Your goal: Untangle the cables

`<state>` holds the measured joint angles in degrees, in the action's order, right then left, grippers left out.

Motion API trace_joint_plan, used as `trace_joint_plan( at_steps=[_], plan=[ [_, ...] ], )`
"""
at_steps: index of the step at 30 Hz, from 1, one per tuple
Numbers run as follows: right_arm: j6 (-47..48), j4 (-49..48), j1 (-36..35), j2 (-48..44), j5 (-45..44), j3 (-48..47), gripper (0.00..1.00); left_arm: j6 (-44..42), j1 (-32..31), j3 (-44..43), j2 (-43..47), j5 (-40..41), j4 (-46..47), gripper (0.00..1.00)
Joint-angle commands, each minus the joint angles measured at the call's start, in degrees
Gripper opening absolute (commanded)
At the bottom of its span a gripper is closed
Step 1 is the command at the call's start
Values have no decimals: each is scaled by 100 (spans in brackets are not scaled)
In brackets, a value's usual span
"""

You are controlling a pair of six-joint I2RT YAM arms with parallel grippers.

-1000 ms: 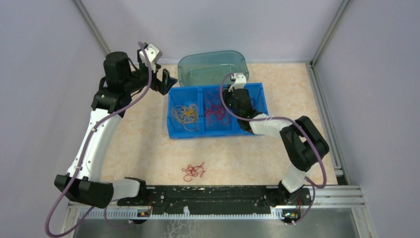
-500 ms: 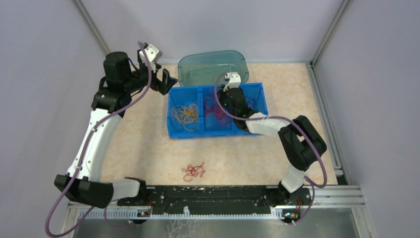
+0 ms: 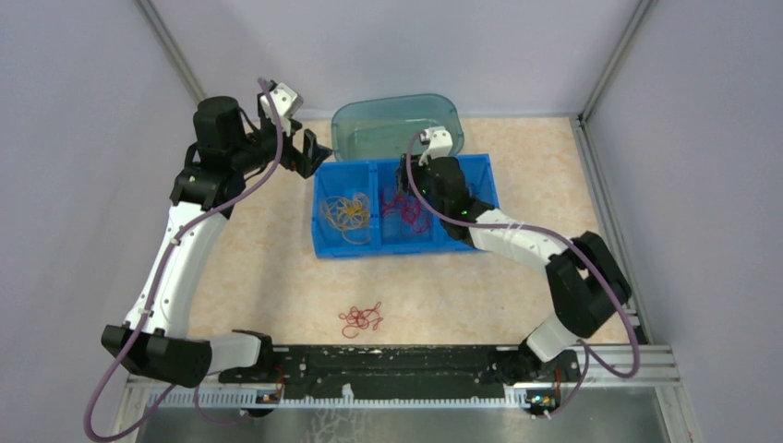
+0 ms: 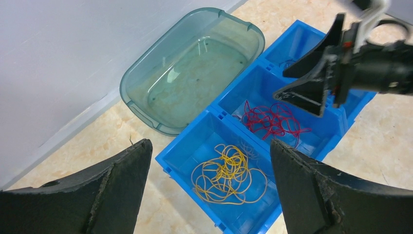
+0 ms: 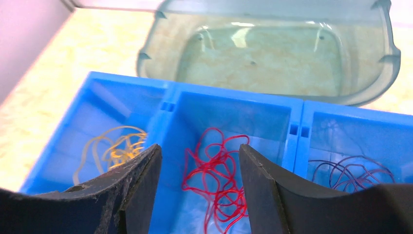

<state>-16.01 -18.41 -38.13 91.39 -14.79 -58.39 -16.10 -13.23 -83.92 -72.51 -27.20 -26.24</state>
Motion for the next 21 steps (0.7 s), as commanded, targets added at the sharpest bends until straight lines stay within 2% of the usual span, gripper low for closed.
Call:
trace_joint_plan(
  at_steps=[1, 7, 11, 17, 21],
  plan=[
    [279, -323, -337, -782, 500, 349, 60, 35, -4, -47, 62, -195, -160, 96],
    [774, -652, -1390, -1548, 1200, 1671, 59, -138, -4, 134, 203, -360, -321, 96],
    [894, -745, -2126, -1612, 1909, 2354, 59, -233, -4, 172, 261, -542, -470, 96],
    [1075, -1500, -2234, -1128, 3403, 2991, 58, -440, -4, 218, 407, -746, -727, 95],
    [1331, -1591, -2234, -633, 3834, 2914, 62, -632, -4, 269, 477, -890, -1033, 95]
  ],
)
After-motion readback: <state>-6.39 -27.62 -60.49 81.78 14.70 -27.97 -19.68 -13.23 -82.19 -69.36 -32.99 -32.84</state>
